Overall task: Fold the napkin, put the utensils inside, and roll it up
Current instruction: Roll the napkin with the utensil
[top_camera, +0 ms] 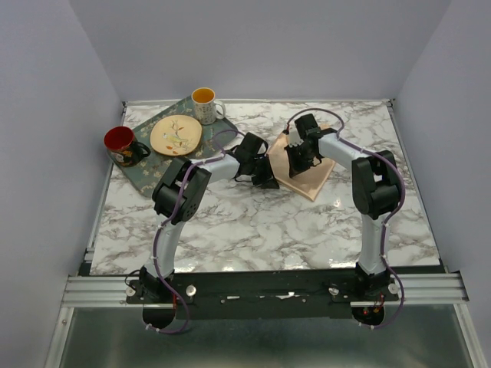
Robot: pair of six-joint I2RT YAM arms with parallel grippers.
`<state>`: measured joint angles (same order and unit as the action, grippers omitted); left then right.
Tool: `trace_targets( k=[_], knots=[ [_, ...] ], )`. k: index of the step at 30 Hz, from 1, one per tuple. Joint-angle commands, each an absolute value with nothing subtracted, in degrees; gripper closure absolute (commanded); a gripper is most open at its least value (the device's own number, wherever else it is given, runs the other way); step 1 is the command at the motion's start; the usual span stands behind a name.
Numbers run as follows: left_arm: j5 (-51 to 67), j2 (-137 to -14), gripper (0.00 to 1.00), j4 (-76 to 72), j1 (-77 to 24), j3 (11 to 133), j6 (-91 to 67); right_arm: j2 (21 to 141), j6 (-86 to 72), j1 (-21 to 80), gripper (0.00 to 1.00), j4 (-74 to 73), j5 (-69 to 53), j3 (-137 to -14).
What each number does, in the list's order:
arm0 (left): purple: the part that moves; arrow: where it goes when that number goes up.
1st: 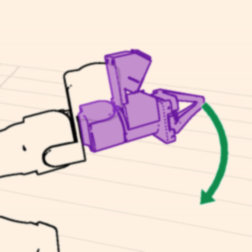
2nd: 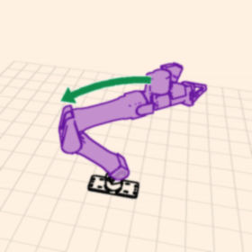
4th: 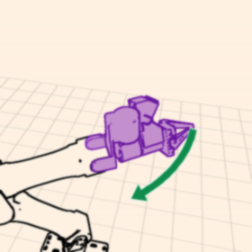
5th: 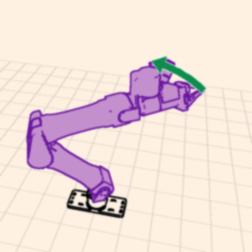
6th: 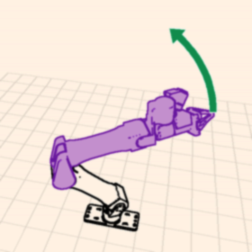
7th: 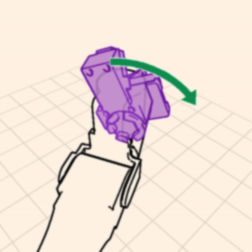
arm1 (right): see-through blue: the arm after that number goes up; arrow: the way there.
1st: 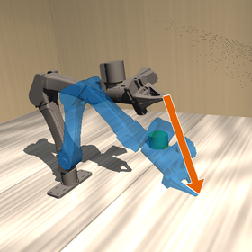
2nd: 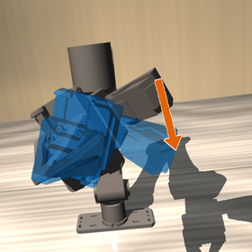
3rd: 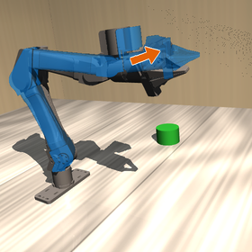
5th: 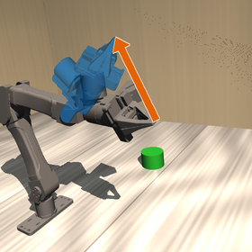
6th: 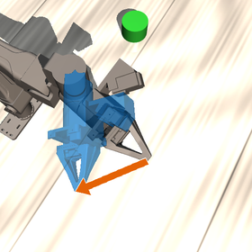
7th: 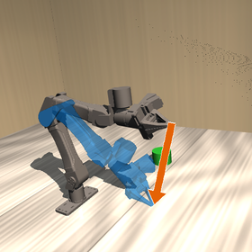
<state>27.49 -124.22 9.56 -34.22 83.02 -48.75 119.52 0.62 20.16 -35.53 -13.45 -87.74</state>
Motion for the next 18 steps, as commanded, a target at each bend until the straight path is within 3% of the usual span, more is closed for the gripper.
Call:
trace_targets(
  k=[1, 10, 18],
  knots=[
    [26.4, -125.2, 0.89, 10.8, -34.1, 84.4, -47.6, 121.1, 0.2, 20.0, 0.99, -36.6, -13.7, -89.4],
    [26.5, -124.4, 0.89, 10.4, -34.3, 83.4, -48.0, 118.3, 0.6, 20.1, 0.99, -39.5, -12.6, -94.3],
    [26.5, -124.5, 0.89, 10.1, -34.3, 83.3, -48.0, 120.4, 0.2, 20.3, 0.99, -38.2, -12.6, -89.0]
  ],
)
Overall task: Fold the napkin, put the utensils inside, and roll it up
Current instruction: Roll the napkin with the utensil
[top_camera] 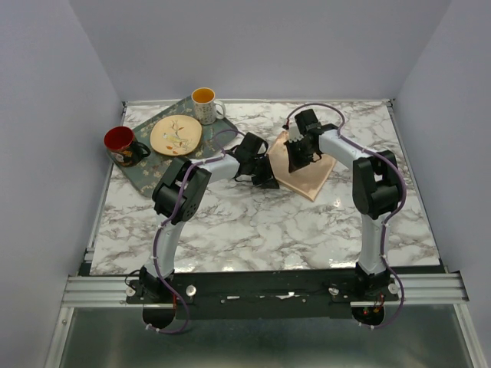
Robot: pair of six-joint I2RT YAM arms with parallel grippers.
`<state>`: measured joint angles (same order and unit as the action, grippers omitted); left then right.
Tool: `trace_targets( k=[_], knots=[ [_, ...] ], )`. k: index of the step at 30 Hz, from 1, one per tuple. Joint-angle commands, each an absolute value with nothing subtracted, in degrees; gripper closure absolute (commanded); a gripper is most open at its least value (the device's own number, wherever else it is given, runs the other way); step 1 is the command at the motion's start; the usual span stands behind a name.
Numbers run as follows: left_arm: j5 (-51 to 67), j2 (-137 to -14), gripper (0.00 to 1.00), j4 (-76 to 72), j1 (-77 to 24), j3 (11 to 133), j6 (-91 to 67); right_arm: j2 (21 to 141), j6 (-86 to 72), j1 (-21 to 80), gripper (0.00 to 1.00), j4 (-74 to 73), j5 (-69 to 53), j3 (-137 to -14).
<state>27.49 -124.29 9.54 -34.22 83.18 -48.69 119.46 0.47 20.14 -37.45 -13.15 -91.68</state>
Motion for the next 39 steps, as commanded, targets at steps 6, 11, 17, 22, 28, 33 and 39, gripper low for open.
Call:
trace_targets(
  k=[6, 11, 17, 22, 28, 33, 39],
  knots=[
    [26.5, -125.1, 0.89, 10.0, -34.2, 83.8, -48.3, 121.8, -2.3, 21.2, 0.99, -35.0, -16.0, -84.6],
    [26.4, -125.2, 0.89, 10.0, -34.3, 83.4, -48.0, 120.7, -1.7, 21.2, 0.99, -35.2, -12.8, -86.3],
    [26.3, -123.8, 0.89, 10.0, -34.3, 83.0, -48.1, 118.2, -0.6, 21.1, 1.00, -38.3, -11.6, -89.6],
    [26.3, -123.8, 0.89, 9.8, -34.3, 82.8, -48.3, 117.6, -0.7, 21.2, 0.99, -37.4, -11.9, -87.0],
    [26.5, -124.5, 0.89, 9.6, -34.3, 82.5, -48.5, 120.8, -1.8, 21.4, 0.99, -35.0, -14.8, -83.8],
    [26.4, -124.5, 0.89, 9.4, -34.4, 82.4, -48.5, 119.6, -2.3, 21.8, 0.99, -33.7, -16.4, -81.8],
    [26.2, -122.3, 0.89, 9.4, -34.3, 81.1, -48.3, 117.3, -0.8, 21.7, 0.99, -36.5, -9.2, -85.8]
  ],
)
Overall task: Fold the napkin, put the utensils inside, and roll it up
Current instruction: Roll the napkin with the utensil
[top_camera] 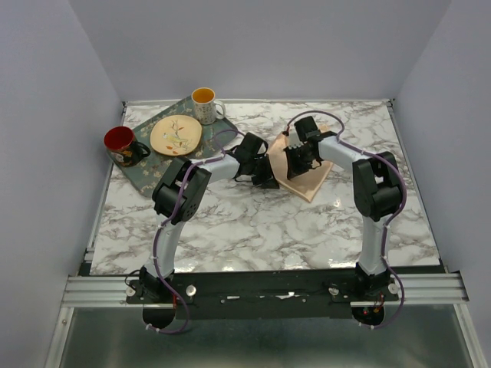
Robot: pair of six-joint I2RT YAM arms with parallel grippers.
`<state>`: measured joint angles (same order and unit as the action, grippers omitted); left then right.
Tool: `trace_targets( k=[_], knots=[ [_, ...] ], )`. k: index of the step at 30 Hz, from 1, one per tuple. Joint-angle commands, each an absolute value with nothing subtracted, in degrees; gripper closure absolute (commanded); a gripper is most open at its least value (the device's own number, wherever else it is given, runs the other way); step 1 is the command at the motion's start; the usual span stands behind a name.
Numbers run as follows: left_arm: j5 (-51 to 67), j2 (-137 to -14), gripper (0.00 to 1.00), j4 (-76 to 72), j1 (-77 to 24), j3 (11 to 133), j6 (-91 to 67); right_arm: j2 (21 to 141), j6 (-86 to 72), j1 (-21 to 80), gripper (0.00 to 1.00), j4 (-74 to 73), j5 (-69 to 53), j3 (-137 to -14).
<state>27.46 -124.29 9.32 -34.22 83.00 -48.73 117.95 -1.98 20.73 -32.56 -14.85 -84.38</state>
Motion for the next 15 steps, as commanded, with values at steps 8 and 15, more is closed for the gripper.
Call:
trace_targets(
  k=[8, 15],
  knots=[
    [27.1, -112.0, 0.87, 9.0, -33.8, 74.8, -48.0, 107.5, 3.2, 22.1, 0.68, -38.2, -1.3, -85.2],
    [29.2, -103.5, 0.87, 7.2, -29.7, 67.0, -47.8, 102.0, 14.3, 28.3, 0.35, -35.8, -4.1, -76.4]
  ],
)
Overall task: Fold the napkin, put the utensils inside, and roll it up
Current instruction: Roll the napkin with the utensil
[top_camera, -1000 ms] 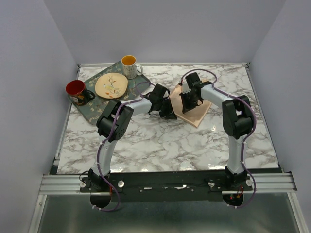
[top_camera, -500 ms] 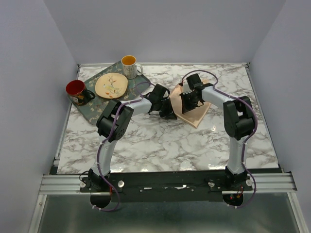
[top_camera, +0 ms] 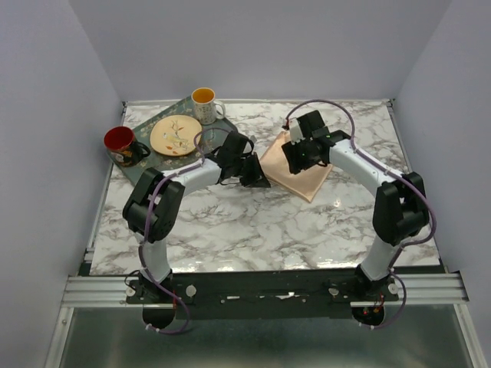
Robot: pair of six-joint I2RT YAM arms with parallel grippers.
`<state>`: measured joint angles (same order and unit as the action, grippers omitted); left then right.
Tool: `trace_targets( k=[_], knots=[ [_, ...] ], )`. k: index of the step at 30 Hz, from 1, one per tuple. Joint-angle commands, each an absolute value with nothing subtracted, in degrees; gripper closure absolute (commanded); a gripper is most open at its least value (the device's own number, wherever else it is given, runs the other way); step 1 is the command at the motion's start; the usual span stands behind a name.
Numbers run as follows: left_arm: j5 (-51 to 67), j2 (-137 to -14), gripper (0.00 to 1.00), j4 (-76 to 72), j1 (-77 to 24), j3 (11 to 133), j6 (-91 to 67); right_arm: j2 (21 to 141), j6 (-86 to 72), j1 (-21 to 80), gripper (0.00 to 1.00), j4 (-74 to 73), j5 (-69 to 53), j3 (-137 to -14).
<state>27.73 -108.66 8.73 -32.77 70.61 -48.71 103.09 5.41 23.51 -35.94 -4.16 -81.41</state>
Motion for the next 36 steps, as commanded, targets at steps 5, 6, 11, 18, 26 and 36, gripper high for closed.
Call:
trace_targets(
  k=[5, 6, 11, 18, 26, 36],
  knots=[
    [30.1, -99.8, 0.87, 8.0, -25.7, 65.5, -46.7, 103.6, 15.6, 29.9, 0.26, -36.3, -9.9, -77.6],
    [30.4, -99.4, 0.87, 8.0, -25.1, 65.0, -46.6, 104.2, 16.1, 30.3, 0.25, -36.5, -9.1, -77.9],
    [30.6, -96.6, 0.87, 8.6, -22.9, 64.1, -45.7, 107.3, 17.4, 31.5, 0.22, -36.7, -7.6, -78.9],
    [30.9, -96.1, 0.87, 8.0, -21.4, 63.2, -45.9, 110.1, 18.4, 31.5, 0.22, -36.7, -5.1, -80.0],
    [31.4, -96.9, 0.87, 7.2, -21.4, 63.2, -46.2, 112.4, 19.0, 31.5, 0.25, -36.6, -1.8, -81.3],
    [31.5, -97.7, 0.87, 7.2, -21.3, 63.7, -46.4, 115.2, 19.7, 31.5, 0.34, -36.0, -2.1, -82.4]
  ],
)
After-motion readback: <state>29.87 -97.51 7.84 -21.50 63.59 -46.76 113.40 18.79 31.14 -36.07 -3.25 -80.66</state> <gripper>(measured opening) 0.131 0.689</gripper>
